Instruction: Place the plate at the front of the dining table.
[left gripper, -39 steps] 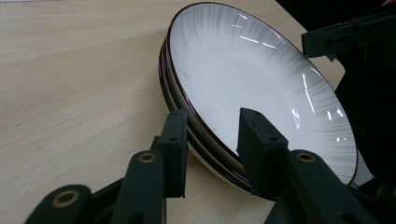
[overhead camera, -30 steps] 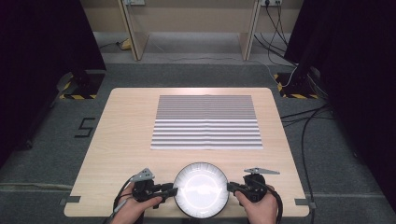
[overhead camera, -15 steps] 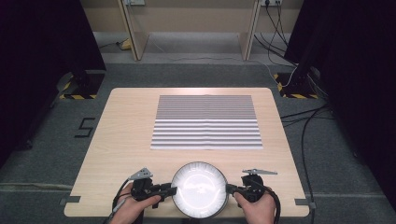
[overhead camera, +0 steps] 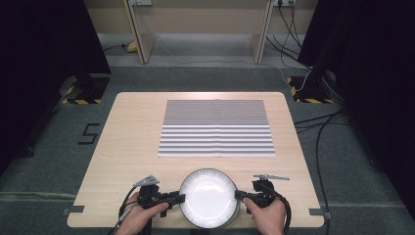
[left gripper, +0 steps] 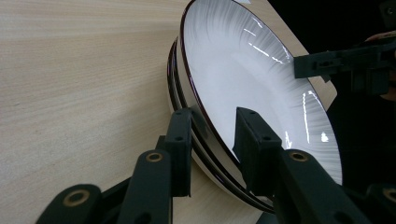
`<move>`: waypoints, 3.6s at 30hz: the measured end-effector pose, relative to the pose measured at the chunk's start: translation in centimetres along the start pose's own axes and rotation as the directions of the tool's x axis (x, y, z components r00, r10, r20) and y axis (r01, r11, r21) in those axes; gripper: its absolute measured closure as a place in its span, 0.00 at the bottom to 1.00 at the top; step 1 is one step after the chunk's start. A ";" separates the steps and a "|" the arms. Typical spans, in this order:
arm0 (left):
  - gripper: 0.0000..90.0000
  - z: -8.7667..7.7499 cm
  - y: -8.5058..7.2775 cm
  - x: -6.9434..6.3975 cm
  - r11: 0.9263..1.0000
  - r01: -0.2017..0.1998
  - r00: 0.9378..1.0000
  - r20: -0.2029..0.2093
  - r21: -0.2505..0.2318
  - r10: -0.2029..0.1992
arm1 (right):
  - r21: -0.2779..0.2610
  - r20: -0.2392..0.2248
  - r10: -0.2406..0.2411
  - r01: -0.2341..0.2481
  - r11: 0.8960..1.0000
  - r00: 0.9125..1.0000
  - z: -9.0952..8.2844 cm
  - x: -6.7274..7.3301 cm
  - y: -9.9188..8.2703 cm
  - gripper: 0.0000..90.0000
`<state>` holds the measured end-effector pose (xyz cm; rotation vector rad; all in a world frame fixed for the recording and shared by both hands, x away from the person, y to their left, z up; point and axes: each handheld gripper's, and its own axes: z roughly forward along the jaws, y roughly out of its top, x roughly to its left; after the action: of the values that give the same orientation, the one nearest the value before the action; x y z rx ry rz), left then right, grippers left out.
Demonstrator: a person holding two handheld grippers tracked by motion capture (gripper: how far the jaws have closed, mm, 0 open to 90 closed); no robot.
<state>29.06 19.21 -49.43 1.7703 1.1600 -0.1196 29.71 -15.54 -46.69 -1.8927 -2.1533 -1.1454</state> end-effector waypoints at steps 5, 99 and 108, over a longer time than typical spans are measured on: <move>0.76 0.2 -0.1 0.1 1.000 -0.002 1.000 0.000 -0.003 0.002 | -0.021 -0.015 -0.003 0.003 1.000 1.000 -0.5 -0.1 0.1 0.96; 0.86 2.6 1.4 0.8 0.973 -0.196 0.980 -0.007 -0.118 0.196 | -0.139 -0.259 -0.062 0.026 0.990 0.964 1.2 -2.5 0.0 0.86; 0.84 2.7 1.6 1.3 0.977 -0.168 0.984 0.029 -0.127 0.173 | -0.145 -0.240 -0.053 0.018 0.989 0.969 1.1 -2.3 -0.1 0.91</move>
<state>31.97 17.86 -50.47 1.7403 0.9615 0.0199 30.62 -16.84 -48.68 -1.6640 -2.0301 -1.4883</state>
